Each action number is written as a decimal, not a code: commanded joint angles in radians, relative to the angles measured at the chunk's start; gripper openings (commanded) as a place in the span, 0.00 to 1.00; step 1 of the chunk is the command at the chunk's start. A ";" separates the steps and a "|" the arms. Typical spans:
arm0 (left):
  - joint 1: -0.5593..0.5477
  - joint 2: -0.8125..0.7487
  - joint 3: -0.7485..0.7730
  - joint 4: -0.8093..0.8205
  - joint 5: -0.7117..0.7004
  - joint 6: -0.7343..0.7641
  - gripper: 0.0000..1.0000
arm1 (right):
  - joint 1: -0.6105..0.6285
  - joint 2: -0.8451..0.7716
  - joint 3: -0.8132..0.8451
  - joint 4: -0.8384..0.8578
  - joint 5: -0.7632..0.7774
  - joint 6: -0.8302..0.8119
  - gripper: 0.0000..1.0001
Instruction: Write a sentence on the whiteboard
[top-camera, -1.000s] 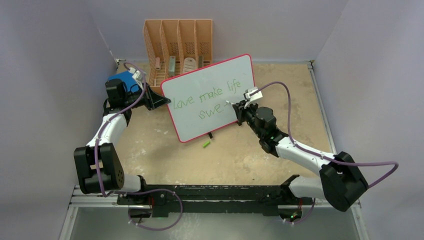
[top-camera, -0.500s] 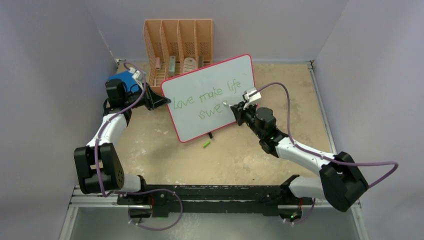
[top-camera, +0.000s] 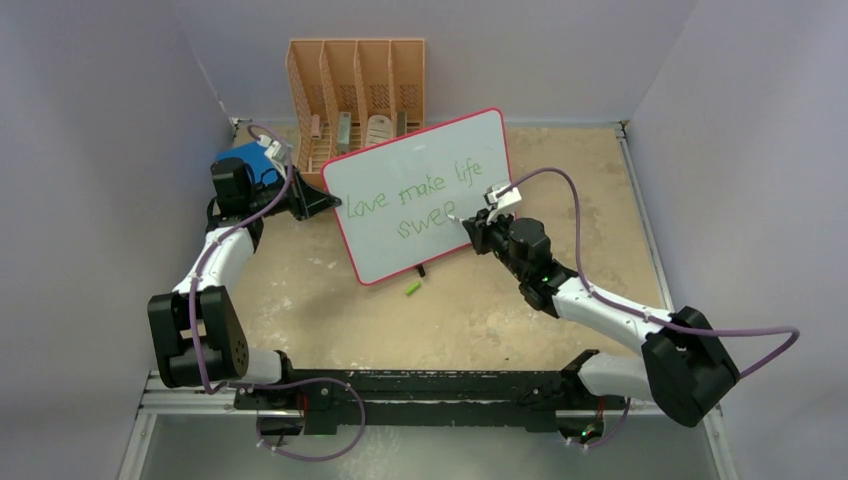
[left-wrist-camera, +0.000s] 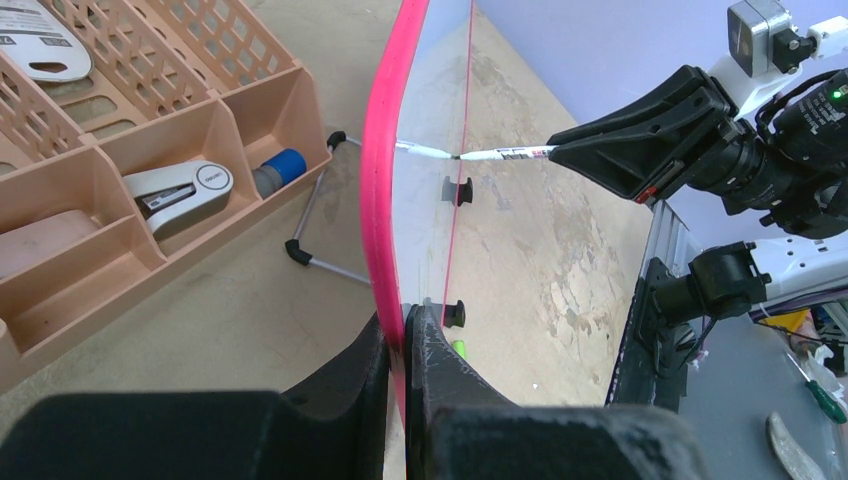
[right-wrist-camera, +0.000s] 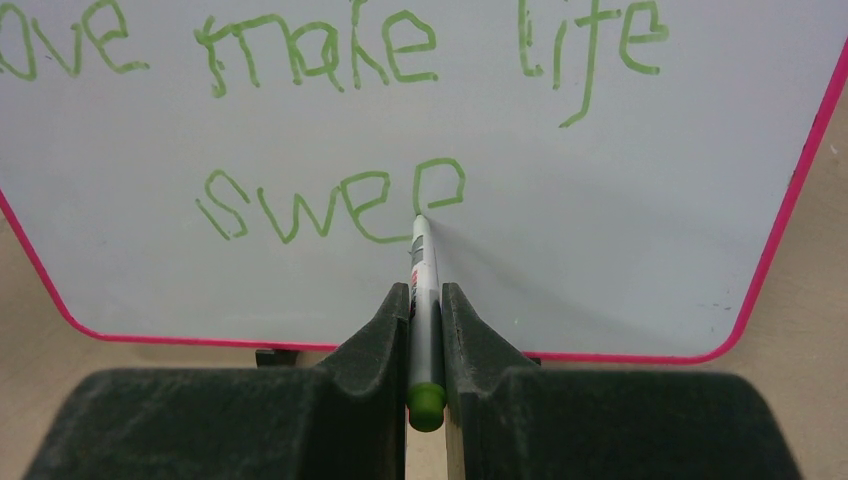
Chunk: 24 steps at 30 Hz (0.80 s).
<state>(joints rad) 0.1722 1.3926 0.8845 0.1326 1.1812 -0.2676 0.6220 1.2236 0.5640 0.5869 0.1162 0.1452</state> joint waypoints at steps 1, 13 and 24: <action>-0.001 -0.032 0.022 0.039 -0.014 0.044 0.00 | 0.002 0.005 -0.001 -0.068 0.061 0.013 0.00; -0.002 -0.032 0.021 0.036 -0.014 0.047 0.00 | 0.001 0.003 -0.007 -0.089 0.135 0.041 0.00; -0.002 -0.032 0.023 0.034 -0.014 0.048 0.00 | 0.001 0.000 -0.008 -0.077 0.212 0.055 0.00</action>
<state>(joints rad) 0.1703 1.3926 0.8845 0.1318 1.1793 -0.2676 0.6327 1.2156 0.5640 0.5358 0.2218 0.2020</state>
